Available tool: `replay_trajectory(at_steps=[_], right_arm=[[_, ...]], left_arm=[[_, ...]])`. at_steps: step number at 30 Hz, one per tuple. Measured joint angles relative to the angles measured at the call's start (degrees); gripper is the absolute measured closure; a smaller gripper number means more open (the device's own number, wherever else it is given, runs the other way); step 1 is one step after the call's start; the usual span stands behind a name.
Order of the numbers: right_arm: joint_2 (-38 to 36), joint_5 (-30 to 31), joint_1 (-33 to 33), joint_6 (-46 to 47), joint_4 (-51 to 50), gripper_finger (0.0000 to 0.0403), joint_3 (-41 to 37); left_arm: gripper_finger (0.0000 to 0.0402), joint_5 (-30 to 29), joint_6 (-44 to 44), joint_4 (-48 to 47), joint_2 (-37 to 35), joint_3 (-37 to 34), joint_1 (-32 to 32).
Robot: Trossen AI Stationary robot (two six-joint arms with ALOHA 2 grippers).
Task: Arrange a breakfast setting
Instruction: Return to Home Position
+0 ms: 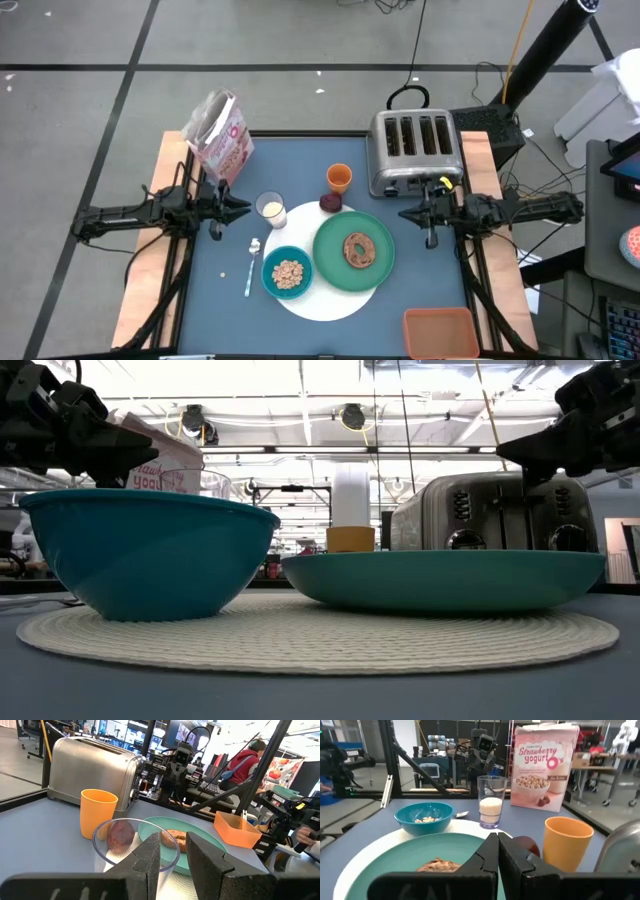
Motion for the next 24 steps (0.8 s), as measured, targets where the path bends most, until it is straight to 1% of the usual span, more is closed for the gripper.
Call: replay_trajectory(at_steps=[8, 17, 24], right_arm=[[-1.87, -0.07, 0.00, -4.67, -1.04, 0.0403, 0.00], [-5.30, -0.13, -0.40, -4.81, -3.61, 0.0403, 0.50], [-5.57, 0.00, -1.01, -4.81, -4.27, 0.0403, 0.50]], left_arm=[[0.0302, 0.00, 0.00, 0.00, 0.00, 0.00, 0.00], [0.0302, -0.01, -0.20, 0.00, 0.00, 0.00, 0.00], [0.0302, -0.02, -0.17, 0.00, 0.00, 0.00, 0.00]])
